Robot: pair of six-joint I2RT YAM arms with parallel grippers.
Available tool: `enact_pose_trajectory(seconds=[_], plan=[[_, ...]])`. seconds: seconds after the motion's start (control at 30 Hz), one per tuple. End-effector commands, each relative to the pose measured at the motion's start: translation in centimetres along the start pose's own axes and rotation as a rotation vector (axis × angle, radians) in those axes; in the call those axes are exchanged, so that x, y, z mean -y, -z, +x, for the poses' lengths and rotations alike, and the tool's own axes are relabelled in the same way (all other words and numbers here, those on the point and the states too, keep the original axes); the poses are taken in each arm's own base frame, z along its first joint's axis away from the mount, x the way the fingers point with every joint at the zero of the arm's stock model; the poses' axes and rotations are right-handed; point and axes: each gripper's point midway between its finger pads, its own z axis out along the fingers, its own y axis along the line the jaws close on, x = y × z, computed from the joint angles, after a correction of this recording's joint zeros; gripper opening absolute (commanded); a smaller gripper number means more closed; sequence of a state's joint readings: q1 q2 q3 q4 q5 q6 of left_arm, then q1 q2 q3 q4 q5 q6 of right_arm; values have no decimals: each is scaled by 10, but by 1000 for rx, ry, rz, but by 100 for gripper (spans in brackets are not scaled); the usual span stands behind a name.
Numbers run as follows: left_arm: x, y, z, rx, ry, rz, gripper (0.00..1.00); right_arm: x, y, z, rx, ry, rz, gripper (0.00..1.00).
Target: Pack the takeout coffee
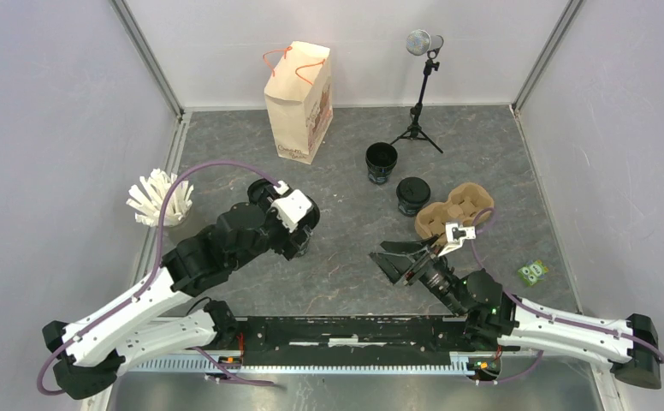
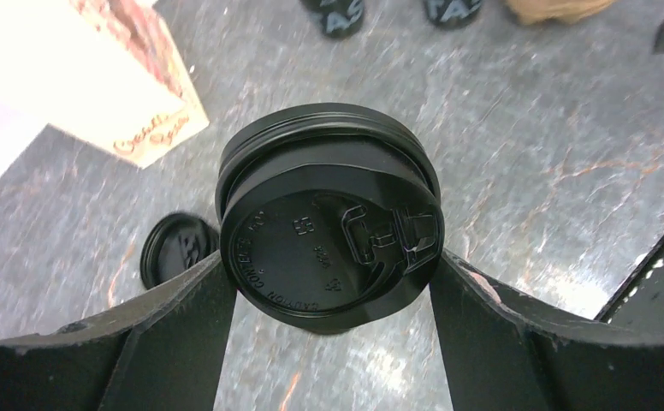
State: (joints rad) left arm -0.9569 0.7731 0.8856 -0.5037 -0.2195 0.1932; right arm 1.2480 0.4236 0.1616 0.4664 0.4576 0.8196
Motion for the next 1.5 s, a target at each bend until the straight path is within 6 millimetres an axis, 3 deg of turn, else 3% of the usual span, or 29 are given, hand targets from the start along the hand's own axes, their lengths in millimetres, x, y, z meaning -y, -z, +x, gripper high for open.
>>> enact_pose_trajectory(seconds=[0.0,0.03,0.43,0.77,1.47], plan=[[-16,11,34,-204,54,-81,84,13,3,2,-6,62,49,94],[-16,8,39,-233,58,-77,85,14,3,1,-8,69,54,98],[-33,-17,71,-456,216,-36,88,17,13,-11,14,112,70,98],[-22,-35,85,-554,250,29,90,19,18,-24,46,134,89,98],[-19,-36,113,-687,224,35,94,23,21,-26,62,133,97,98]])
